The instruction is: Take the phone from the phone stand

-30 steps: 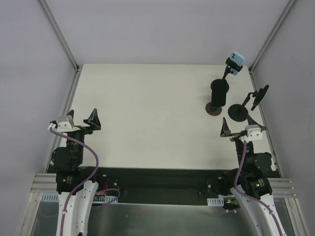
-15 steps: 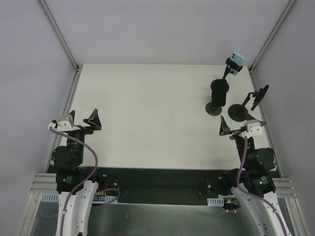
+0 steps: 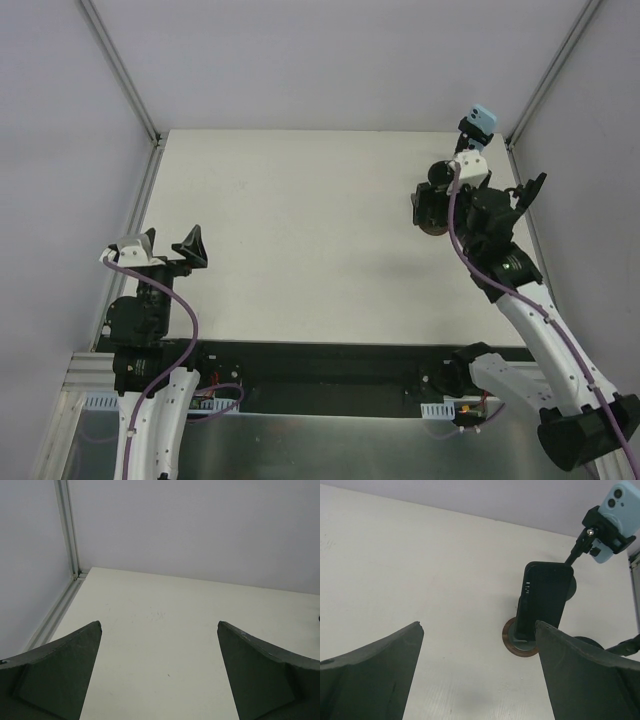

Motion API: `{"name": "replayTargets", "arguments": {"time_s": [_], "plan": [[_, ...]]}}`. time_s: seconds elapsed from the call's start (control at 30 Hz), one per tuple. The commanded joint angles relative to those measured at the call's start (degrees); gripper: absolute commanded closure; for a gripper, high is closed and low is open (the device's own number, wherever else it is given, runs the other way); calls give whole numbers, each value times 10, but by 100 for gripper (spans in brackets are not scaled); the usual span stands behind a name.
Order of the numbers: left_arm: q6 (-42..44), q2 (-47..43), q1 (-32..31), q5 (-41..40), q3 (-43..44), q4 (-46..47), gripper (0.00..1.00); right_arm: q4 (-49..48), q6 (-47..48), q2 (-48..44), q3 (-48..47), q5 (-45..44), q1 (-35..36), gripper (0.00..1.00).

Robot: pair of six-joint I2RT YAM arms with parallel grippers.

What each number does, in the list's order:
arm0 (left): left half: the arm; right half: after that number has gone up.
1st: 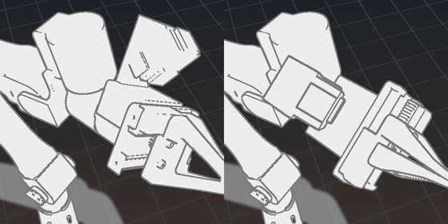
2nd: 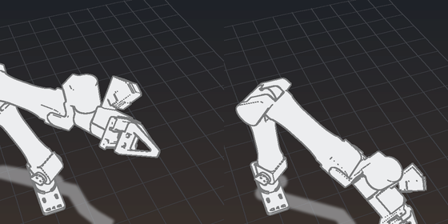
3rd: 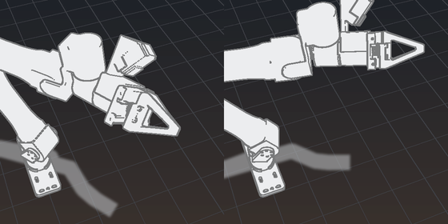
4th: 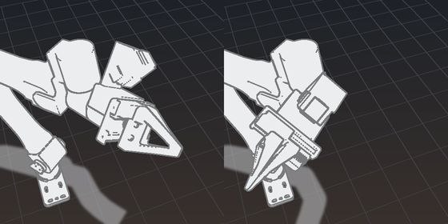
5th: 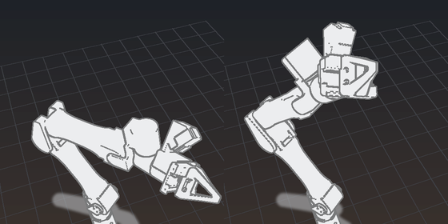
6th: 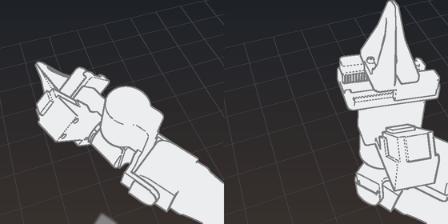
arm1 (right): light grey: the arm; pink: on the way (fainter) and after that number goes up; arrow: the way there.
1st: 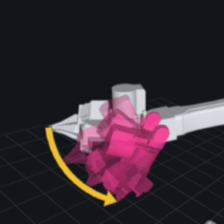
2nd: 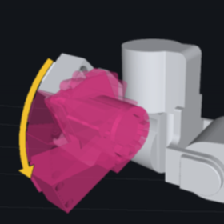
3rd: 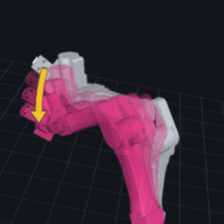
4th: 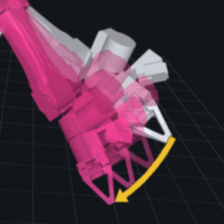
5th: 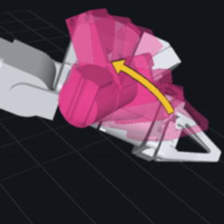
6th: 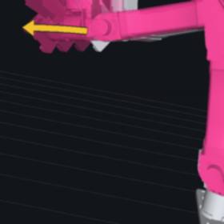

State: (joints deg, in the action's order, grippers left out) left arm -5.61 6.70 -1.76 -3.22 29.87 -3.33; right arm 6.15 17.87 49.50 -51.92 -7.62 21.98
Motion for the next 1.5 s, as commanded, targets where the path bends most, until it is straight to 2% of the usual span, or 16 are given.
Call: {"name": "replayTargets", "arguments": {"time_s": [0.0,0.13,0.27,0.37,0.47,0.73,0.97,1.47], "plan": [[-6,-18,6,18,19,10,1,1,-31,66,-77,0,1,4],[-6,-29,5,16,19,10,1,68,-52,158,-177,-19,-32,4],[-5,-37,2,16,19,10,1,90,-118,238,-228,39,-120,4],[-4,-39,1,15,19,10,1,94,-138,272,-245,54,-155,4],[-2,-35,1,16,19,9,1,95,-118,304,-259,29,-167,4],[3,-23,1,15,17,9,1,83,-26,386,-285,113,-193,4],[4,-6,1,22,18,10,1,69,5,429,-289,137,-200,4],[8,15,1,24,18,10,1,6,29,473,-264,112,-201,4]]}}
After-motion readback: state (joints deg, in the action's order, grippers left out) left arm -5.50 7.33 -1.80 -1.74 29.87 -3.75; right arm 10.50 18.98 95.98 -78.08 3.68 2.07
